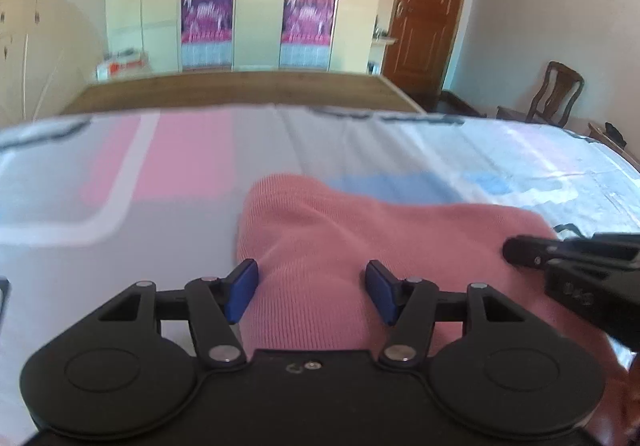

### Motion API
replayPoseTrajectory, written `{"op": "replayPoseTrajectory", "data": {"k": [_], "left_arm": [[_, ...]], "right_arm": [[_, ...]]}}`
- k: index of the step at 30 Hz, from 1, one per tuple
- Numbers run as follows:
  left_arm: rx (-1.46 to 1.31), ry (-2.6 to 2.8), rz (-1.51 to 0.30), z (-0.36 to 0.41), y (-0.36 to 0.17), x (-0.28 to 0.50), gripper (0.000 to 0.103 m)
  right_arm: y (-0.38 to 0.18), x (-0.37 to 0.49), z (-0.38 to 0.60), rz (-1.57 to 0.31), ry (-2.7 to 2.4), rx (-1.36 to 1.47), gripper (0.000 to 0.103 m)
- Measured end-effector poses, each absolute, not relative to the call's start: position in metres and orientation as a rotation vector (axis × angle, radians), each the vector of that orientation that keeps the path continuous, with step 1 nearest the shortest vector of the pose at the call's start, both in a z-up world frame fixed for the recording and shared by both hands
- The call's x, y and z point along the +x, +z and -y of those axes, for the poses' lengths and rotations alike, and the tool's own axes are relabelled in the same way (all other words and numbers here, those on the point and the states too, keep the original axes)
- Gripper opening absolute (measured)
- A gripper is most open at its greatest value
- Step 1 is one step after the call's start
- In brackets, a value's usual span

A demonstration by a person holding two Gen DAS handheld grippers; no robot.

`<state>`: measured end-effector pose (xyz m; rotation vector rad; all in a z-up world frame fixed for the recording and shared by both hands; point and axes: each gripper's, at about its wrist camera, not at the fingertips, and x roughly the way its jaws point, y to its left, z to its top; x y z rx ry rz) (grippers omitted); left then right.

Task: Fold small clothes
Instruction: 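Pinch the folded sweater edge with the right tool and tuck it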

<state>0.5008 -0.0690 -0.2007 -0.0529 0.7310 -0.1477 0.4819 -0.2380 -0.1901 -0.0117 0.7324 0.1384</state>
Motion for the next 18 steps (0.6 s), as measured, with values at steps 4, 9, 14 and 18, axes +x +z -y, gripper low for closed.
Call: {"op": "replayPoseTrajectory", "data": {"k": [4,9,14,18], "left_arm": [[-0.068,-0.135,-0.735,0.067,-0.207,0.503,0.066],[-0.091,-0.125,-0.734,0.06,-0.198,0.496,0.069],[-0.065,-0.12,-0.709,0.064,-0.182,0.472,0.067],[-0.03,-0.126,-0.695,0.07,-0.172,0.449,0.067]], "right_arm": [[-0.209,0.496,0.265,-0.749,0.142,0.092,0.0],[-0.204,0.496,0.276,-0.764,0.155,0.164,0.0],[-0.178,0.473,0.287,-0.76,0.166,0.246,0.005],[-0.159,0.442,0.289,-0.719,0.185,0.241,0.038]]}}
